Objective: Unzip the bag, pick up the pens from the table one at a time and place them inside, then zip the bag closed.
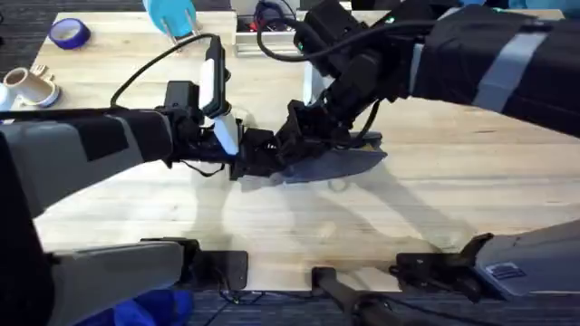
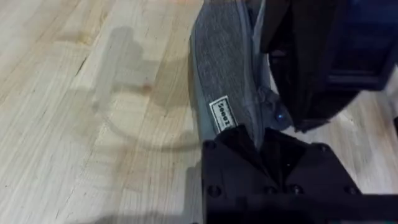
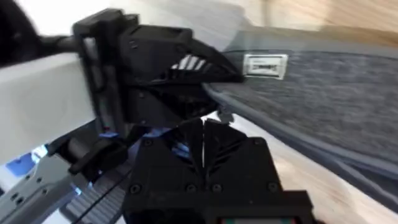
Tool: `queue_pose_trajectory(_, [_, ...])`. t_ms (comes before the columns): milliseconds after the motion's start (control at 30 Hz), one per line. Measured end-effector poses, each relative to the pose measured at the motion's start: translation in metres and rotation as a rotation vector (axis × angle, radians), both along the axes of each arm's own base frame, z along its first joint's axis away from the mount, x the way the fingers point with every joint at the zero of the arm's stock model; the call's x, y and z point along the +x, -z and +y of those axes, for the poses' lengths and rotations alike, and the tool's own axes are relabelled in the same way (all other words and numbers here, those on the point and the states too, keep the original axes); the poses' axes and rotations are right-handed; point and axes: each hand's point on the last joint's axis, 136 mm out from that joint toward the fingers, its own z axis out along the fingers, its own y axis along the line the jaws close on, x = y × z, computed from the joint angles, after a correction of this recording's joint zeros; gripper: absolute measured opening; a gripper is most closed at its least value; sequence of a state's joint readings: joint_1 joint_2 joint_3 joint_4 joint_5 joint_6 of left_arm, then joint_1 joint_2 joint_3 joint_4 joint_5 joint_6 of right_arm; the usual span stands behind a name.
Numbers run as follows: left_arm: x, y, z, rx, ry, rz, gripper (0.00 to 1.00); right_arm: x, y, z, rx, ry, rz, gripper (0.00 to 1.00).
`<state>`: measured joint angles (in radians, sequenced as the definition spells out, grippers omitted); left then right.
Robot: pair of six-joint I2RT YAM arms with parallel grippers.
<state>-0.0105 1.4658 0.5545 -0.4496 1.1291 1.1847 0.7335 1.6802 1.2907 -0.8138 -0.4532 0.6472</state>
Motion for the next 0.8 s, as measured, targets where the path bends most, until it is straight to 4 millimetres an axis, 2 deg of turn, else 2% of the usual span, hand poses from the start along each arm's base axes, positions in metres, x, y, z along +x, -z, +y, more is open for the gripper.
queue_pose_trajectory(367, [0.000,0.000,0.000,0.000,0.000,0.002,0.043,-0.006,-0.016,0.009,0.151,-0.110,0.028,0.033])
queue_pose_trajectory(800, [0.000,0.000,0.000,0.000,0.000,0.003,0.043,-0.002,-0.019,0.007,0.185,-0.119,0.030,0.033])
